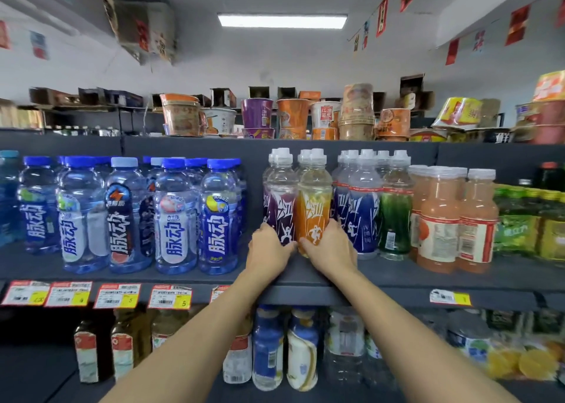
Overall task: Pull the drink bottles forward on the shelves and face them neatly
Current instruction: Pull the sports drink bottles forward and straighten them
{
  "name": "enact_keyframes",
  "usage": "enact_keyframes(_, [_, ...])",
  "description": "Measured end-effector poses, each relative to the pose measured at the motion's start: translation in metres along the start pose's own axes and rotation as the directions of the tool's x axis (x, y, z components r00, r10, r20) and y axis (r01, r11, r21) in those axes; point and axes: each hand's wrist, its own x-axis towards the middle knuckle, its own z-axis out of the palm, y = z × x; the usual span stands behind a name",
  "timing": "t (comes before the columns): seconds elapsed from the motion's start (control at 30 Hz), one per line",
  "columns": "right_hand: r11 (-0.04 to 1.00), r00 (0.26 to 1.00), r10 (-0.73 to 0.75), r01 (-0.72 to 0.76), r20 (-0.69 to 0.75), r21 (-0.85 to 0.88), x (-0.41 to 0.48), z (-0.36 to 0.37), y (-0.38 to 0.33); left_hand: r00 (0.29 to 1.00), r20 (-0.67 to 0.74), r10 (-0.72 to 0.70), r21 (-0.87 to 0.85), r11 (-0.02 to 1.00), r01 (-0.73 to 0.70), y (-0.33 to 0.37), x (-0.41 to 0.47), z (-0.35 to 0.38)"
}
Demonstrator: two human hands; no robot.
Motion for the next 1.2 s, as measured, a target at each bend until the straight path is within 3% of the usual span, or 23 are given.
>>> enact_keyframes(0.6, [0.998,0.997,-0.058,0.057,0.046,0.032,-0.015,-0.021,0.016,0.996,-0.024,0.088,0.081,0.993,-0.086,-0.004,-0.023,-0.02])
enact_keyframes(0.77, [0.996,0.994,-0.089,0.087,0.068,0.032,-0.024,-0.034,0.021,0.992,-0.015,0.125,0.029,0.992,-0.125,-0.009,-0.033,-0.024])
enact_keyframes(1.0, [0.967,0.968,-0.176,0.135,0.181,0.216,-0.024,-0.045,0.039,0.991,0.062,0.123,-0.049,0.992,-0.12,-0.013,-0.029,-0.029])
enact_keyframes(1.2, [0.955,0.966,-0.185,0.133,0.181,0.266,-0.024,-0.041,0.043,0.985,0.124,0.123,-0.123,0.987,-0.108,-0.016,-0.026,-0.029])
